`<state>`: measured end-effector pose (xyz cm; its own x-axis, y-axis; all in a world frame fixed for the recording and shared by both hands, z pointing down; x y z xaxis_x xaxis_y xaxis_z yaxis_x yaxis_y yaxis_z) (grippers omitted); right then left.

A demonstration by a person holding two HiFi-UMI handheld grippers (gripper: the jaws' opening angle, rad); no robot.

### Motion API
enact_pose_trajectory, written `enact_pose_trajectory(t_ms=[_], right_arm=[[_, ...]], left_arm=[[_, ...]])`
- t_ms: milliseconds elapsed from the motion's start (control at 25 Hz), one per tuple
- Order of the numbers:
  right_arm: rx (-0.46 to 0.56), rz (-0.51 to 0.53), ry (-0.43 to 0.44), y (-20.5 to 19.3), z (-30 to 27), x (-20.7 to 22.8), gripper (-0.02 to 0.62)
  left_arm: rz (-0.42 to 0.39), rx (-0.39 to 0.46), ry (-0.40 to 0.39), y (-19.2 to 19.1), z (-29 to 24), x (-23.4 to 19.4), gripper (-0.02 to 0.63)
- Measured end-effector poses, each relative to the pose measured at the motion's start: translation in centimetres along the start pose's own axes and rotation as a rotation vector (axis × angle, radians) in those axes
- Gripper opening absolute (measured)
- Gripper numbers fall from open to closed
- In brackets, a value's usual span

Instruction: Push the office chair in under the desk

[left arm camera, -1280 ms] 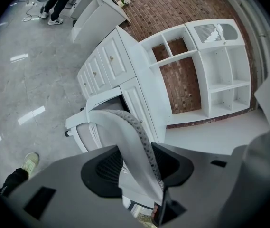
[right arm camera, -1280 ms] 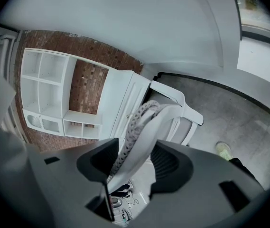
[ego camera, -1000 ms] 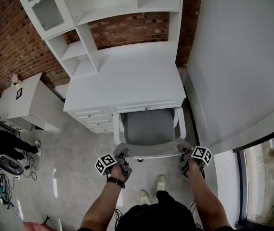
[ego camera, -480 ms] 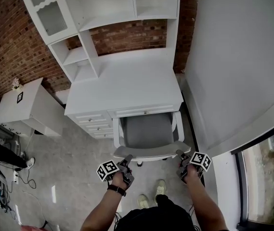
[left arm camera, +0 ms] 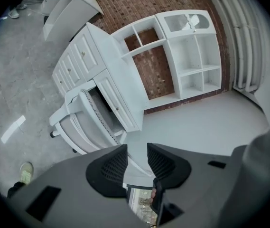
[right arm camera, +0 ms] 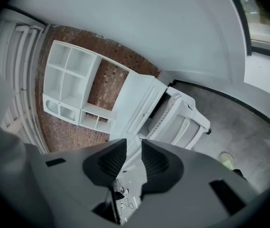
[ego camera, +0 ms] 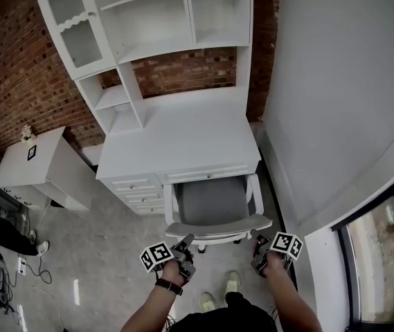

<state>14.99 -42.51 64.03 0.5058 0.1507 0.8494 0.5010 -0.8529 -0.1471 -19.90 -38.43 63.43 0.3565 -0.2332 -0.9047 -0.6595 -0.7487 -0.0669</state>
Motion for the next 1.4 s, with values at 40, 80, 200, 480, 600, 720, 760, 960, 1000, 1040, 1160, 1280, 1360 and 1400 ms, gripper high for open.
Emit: enact_pose_trajectory(t_ms=[40, 80, 200, 480, 600, 720, 760, 960, 1000, 1040, 1160, 1280, 1360, 1400], right_arm=[[0.004, 0.019, 0.009, -0.1, 0.2, -0.6, 0.084], [0.009, 0.04, 0.014, -0.1, 0.5, -1.2, 0.077], [0.046, 0.108, 0.0, 0.2, 1.4, -3.0, 0.042], [0.133, 0.298, -0.036, 0.9, 4.2, -7.1, 0.026], [0.162, 0.396, -0.047, 1.2, 5.3, -9.0, 0.023], [0.181, 0.475, -0.04, 1.5, 6.2, -10.7, 0.021], [0.187, 0.497, -0.037, 1.6, 6.4, -11.4, 0.021], [0.224, 0.626, -0.048, 1.2, 7.4, -14.2, 0.02], [0.231, 0.653, -0.044, 1.1, 7.6, -14.7, 0.02], [0.238, 0.679, -0.038, 1.1, 7.8, -15.3, 0.02], [0.274, 0.766, -0.033, 1.1, 8.8, -17.9, 0.017], [0.327, 0.868, -0.045, 0.9, 10.1, -20.5, 0.015], [0.364, 0.931, -0.047, 0.7, 10.8, -22.0, 0.014], [0.381, 0.96, -0.046, 0.5, 11.1, -22.6, 0.014]], left_arm=[[-0.014, 0.005, -0.006, 0.0, 0.3, 0.4, 0.129], [-0.028, 0.011, -0.011, 0.0, 0.6, 0.8, 0.122], [-0.078, 0.035, -0.023, 0.4, 1.5, 2.4, 0.108], [-0.247, 0.075, -0.049, 1.2, 4.0, 7.3, 0.061], [-0.325, 0.091, -0.053, 1.2, 4.6, 9.2, 0.038], [-0.392, 0.103, -0.049, 1.2, 4.9, 11.0, 0.029], [-0.416, 0.108, -0.05, 1.3, 5.1, 11.6, 0.028], [-0.566, 0.122, -0.042, 1.3, 6.0, 14.4, 0.02], [-0.605, 0.125, -0.033, 1.3, 6.1, 15.0, 0.02], [-0.648, 0.13, -0.024, 1.3, 6.3, 15.7, 0.018], [-0.784, 0.154, -0.011, 1.2, 7.3, 18.5, 0.012], [-0.915, 0.188, -0.01, 0.8, 8.5, 21.5, 0.011], [-0.998, 0.211, 0.004, 0.5, 9.1, 23.1, 0.011], [-1.036, 0.222, 0.013, 0.4, 9.3, 23.7, 0.011]])
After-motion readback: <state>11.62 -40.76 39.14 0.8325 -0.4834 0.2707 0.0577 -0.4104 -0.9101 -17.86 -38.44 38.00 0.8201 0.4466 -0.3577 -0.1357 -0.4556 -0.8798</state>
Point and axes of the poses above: the fingertips, and each gripper's own axes: z backward along the fingers, x to its right, y out of its top, the point moved 9 cm from there along z, backward along the fingers, and after that the axes turned 11 degrees about -x, right-handed, at the moved point
